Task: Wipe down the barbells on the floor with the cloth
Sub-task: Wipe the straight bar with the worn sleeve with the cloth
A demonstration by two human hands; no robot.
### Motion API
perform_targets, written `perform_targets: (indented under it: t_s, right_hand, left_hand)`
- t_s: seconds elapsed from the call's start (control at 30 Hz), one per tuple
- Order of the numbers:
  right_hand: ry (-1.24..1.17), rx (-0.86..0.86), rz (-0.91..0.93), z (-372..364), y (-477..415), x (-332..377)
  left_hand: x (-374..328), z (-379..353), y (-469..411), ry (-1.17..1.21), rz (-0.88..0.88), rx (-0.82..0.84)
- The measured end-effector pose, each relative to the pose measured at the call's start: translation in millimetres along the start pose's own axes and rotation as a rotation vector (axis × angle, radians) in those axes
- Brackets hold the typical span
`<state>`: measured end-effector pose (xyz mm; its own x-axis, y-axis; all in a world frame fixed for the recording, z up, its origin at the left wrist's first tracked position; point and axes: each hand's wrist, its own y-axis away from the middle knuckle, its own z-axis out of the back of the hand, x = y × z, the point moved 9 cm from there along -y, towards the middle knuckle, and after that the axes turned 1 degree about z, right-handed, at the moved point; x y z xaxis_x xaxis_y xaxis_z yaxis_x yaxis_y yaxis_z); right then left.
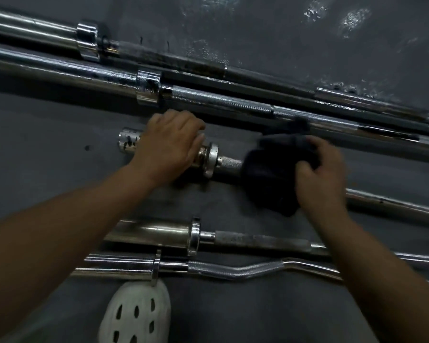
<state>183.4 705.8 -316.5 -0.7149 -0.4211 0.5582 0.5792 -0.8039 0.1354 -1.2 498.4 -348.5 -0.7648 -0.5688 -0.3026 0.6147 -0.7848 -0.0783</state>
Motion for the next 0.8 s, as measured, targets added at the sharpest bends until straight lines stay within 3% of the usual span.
perform_targets:
  t_s: [0.1,0.2,0.27,0.3,0.4,0.5,0.57,0.67,0.7,0.8]
  right_hand:
    - [0.105,-0.116,-0.291,3.0,24.6,-34.9]
    - [0.098,0.113,-0.116,-71.5,67.8,25.2]
    - [-0.091,0.276,-0.040,-101.7,81.9,59.1]
    - [-0.181,0.277,-0.025,-98.1,76.0,62.4]
    - [-0.198,0.021,0.010,-40.4,46.3,28.4]
    - [-0.242,-0.200,-0.299,-9.2,40.6,-29.1]
    - [-0.325,-0.096,-0.387,-47.4,54.1,-15.6]
    - [-0.375,0.268,-0.190,-105.2,81.4,52.5]
    - [-0.398,0.311,-0.159,-102.3,82.4,57.6]
    - [-0.361,0.133,-0.175,-36.9,46.2,19.0]
  left_hand:
    - [-10.4,-7.8,32.8,-0.007,0.073,-0.002]
    - [-14.5,-21.3,30.6,-0.086,0.062,0.101]
    - [-8.8,-16.0,2.9,-0.052,0.087,0.142]
    - [-4.9,-11.9,-9.8,0.018,0.094,0.140]
    - [6.1,-8.0,-10.1,0.147,0.041,0.141]
    - [1.1,-11.1,11.3,-0.013,-0.041,0.153]
    - [-0.1,-0.9,7.5,0.010,0.032,0.104]
    - [9.8,14.4,-9.0,0.088,0.106,0.066]
    - [15.5,13.0,-10.8,0.124,0.106,0.079]
    - [12.8,-0.5,-0.1,0.039,0.065,0.142]
